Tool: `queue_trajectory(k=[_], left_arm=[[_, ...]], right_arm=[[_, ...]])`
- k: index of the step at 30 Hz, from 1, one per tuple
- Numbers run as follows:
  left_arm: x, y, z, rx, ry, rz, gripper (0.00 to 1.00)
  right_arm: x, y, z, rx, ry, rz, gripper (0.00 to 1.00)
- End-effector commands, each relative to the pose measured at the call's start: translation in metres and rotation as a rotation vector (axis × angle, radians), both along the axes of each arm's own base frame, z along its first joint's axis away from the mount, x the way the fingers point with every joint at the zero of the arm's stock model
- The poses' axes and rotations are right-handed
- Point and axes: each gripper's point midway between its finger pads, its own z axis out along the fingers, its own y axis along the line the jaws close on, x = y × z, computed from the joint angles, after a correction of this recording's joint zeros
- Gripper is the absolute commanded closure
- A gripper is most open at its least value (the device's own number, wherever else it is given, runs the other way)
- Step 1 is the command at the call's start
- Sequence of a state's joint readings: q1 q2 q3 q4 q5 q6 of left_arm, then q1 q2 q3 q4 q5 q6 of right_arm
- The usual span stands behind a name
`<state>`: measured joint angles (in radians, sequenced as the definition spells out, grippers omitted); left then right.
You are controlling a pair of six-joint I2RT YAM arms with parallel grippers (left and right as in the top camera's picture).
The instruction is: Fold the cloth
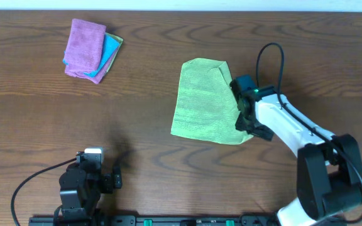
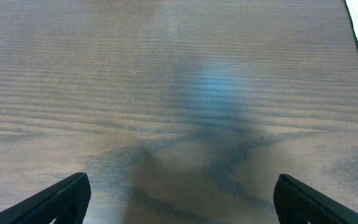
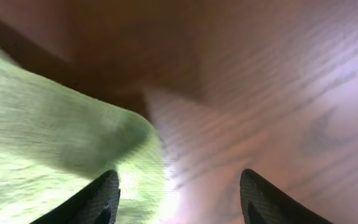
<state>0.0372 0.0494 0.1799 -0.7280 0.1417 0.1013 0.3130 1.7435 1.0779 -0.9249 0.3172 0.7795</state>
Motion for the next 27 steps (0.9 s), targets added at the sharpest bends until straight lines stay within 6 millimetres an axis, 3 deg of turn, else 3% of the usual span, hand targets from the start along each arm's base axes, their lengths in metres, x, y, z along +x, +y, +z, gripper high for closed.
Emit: queue_trajectory(k=[1, 7, 12, 21, 27], left_arm=[[-0.002, 0.001, -0.007, -0.002, 0.019, 0.011, 0.05], [-0.002, 0.001, -0.007, -0.002, 0.019, 0.011, 0.05], [-0.002, 0.001, -0.007, -0.002, 0.019, 0.011, 0.05], [-0.002, 0.001, -0.007, -0.002, 0.019, 0.011, 0.05], [-0.002, 0.001, -0.007, -0.002, 0.019, 0.011, 0.05]], right_arm=[[0.023, 0.005, 0.028, 0.028, -0.128, 0.100, 0.36], [0.089, 0.062, 0.056, 0.229, -0.386, 0.408, 0.36], [0.125, 0.094, 0.048, 0.306, -0.490, 0.578, 0.38], [0.162, 0.113, 0.011, 0.309, -0.565, 0.706, 0.42], [0.176, 0.107, -0.004, 0.302, -0.596, 0.690, 0.43]])
